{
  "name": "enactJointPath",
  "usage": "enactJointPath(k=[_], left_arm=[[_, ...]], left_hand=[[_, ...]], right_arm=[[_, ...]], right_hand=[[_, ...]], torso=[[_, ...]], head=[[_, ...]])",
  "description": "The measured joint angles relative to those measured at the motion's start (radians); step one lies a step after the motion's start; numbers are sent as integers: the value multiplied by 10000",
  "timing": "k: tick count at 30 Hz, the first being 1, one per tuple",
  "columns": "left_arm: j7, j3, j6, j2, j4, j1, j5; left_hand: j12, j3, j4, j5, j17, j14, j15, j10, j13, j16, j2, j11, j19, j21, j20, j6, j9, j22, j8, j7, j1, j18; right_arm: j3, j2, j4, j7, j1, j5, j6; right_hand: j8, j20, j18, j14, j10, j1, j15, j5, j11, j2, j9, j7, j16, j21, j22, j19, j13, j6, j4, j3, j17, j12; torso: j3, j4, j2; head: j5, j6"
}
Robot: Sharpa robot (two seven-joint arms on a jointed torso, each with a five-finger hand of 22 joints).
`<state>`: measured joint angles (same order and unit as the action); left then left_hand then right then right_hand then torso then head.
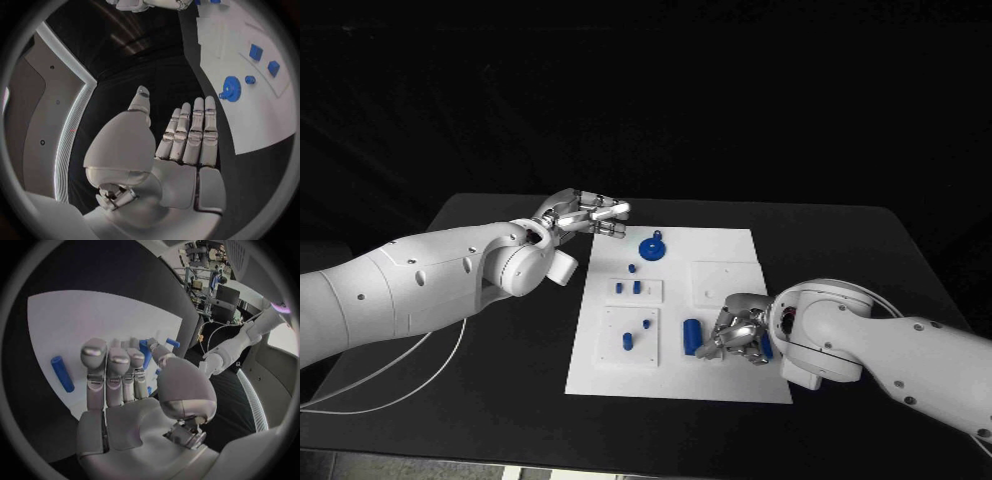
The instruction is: Assemble the parts on the task board
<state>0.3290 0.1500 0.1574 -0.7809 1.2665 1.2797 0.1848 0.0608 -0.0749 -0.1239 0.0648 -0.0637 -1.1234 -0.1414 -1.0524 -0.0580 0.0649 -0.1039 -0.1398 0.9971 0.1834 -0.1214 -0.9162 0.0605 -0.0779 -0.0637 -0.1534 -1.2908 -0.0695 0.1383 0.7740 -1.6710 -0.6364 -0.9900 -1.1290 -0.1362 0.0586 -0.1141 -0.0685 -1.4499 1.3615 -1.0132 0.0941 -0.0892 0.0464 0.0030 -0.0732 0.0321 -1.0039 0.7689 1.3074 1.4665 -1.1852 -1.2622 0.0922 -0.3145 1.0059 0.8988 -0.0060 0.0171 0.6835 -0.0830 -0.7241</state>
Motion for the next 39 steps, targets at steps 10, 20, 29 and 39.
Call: enactJointPath(k=[10, 20, 29, 39], left_arm=[[-37, 11, 3, 0, -9, 0, 1], [-58, 16, 9, -8, -14, 0, 4], [-63, 17, 18, -6, -25, 0, 8], [7, 17, 51, -95, 116, 0, 11]], left_hand=[[0, 0, 0, 0, 0, 36, 36, 0, 0, 0, 0, 0, 0, 0, 0, 0, 0, 4, 0, 0, 0, 0], [0, 0, 0, 0, 0, 35, 36, 0, 0, 0, 0, 0, 0, 0, 0, -36, 0, 3, 0, -36, 0, -1], [0, 0, 0, 0, 0, 35, 35, 0, 0, 0, 0, 0, 0, 0, 0, -36, 0, 3, 0, -36, 0, -1], [0, -30, 319, 0, 0, 35, 35, -132, 0, 0, 64, -45, -182, -39, -69, -525, 0, 13, 0, -22, 64, -2]], right_arm=[[16, -14, 51, -43, 3, 56, -157], [8, 130, -85, -1, 40, 91, -164], [229, 612, -295, 56, 68, 99, 11], [491, 1714, -207, 606, -70, 335, 277]], right_hand=[[0, 0, 0, 0, 0, -319, 0, -193, 0, -477, 1, -17, 0, -66, -1, 0, 7, -16, -93, 1116, -36, -1], [-5, 0, 0, 0, 0, -1204, 0, 275, 0, -1252, 7, 16, 38, -66, -1, 0, -59, -56, -921, 1599, -30, 100], [1, 0, -1, 0, 0, -1457, 0, 311, 0, -1266, -32, 37, 38, -66, -1, 0, -73, -77, -1287, 1617, -9, 100], [31, 0, 0, 0, 110, -1480, -1, 311, -35, -792, -667, 136, -68, 346, -1, 0, -766, 323, -716, 1682, 189, 1122]], torso=[[2, 7, 2], [7, 8, 3], [19, 16, 5], [26, 43, 7]], head=[[-3, -12], [21, -12], [58, 22], [173, 30]])
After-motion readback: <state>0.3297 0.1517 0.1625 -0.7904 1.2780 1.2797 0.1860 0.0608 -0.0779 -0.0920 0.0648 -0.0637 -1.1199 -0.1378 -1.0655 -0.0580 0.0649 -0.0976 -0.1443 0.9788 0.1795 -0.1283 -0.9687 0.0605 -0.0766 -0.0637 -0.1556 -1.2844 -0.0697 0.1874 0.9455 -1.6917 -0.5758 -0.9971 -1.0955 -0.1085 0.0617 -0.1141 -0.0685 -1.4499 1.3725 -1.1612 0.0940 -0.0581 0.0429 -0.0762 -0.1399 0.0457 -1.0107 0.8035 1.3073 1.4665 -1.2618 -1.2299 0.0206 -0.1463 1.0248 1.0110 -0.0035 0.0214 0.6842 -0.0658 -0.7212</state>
